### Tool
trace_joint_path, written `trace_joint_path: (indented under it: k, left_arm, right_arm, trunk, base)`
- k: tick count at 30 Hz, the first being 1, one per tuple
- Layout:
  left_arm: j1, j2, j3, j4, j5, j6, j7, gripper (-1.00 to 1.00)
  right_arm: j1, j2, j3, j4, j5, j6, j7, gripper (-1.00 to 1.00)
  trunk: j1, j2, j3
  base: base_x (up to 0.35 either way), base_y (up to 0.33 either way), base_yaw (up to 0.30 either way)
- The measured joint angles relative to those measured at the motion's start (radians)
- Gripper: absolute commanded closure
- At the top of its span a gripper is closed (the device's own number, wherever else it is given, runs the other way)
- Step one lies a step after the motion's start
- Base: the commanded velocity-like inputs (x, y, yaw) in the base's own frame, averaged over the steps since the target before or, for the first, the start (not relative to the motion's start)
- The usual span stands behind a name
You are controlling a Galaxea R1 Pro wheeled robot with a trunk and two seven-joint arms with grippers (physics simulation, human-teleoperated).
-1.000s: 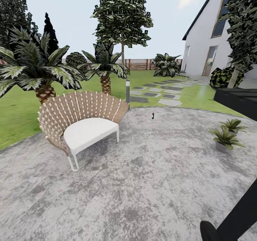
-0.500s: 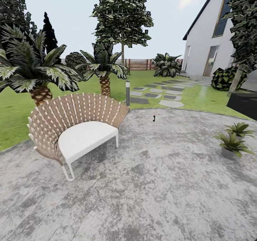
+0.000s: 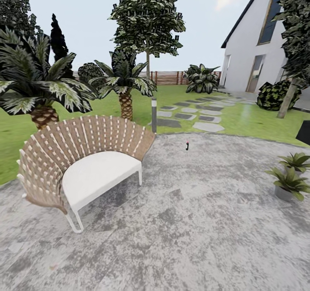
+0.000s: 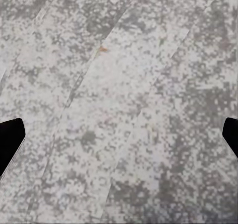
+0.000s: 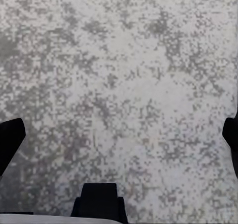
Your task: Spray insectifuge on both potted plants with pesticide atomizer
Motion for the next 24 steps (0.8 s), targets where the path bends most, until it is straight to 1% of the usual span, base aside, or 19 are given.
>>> trace_joint_path:
  k: [15,19,24]
  left_arm:
    - [0.0,0.0,0.0,0.0,0.0,0.0,0.0,-1.0]
    - [0.0,0.0,0.0,0.0,0.0,0.0,0.0,-1.0]
    - [0.0,0.0,0.0,0.0,0.0,0.0,0.0,-1.0]
  right_arm:
    - [0.0,0.0,-0.002,-0.001,-0.001,0.001,0.0,-1.0]
    - [0.0,0.0,-0.003,-0.001,-0.001,0.001,0.0,-1.0]
    - [0.0,0.0,-0.003,-0.001,-0.001,0.001,0.0,-1.0]
  trunk:
    - [0.0,0.0,0.0]
    - [0.0,0.0,0.0]
    - [0.0,0.0,0.002]
  base:
    - [0.333,0.0,-0.005]
    - [0.333,0.0,-0.162]
    - [0.333,0.0,-0.237]
